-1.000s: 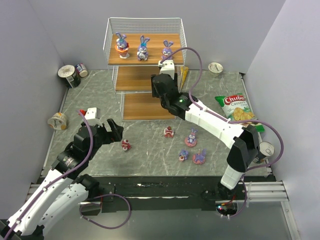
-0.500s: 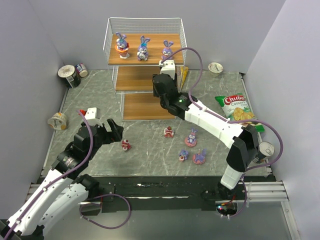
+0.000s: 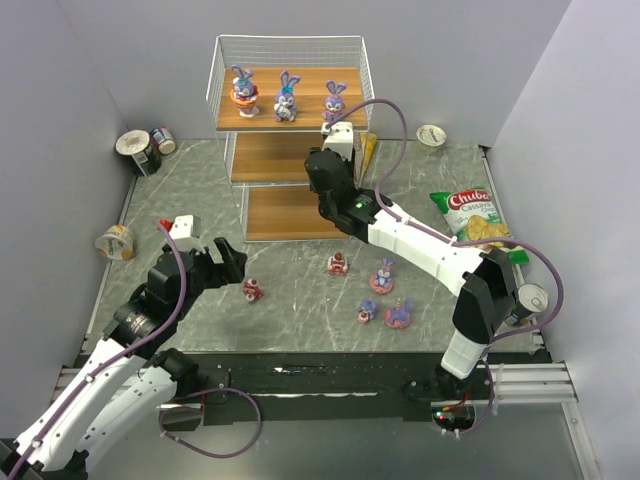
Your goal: Place and organize the plastic toys onto the shelf
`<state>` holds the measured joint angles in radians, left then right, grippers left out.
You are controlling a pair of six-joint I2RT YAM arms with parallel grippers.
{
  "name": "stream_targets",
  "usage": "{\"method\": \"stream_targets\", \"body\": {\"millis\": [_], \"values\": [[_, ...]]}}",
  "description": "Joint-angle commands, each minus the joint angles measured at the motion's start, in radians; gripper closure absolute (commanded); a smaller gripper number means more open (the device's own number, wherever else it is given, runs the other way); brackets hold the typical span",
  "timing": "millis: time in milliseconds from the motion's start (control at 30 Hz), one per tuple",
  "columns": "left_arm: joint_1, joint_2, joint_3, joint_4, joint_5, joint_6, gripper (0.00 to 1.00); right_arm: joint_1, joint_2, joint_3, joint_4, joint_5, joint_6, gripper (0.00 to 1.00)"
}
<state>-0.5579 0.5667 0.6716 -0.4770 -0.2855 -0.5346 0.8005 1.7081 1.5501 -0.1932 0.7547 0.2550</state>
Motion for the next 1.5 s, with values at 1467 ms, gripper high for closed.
{"method": "stream_targets", "body": {"millis": [1467], "values": [[-0.004,0.05,0.046,-0.169,-0.038,-0.226,0.03,0.35,-0.358,-0.26,-0.365,-0.166,0.527,0.16]]}}
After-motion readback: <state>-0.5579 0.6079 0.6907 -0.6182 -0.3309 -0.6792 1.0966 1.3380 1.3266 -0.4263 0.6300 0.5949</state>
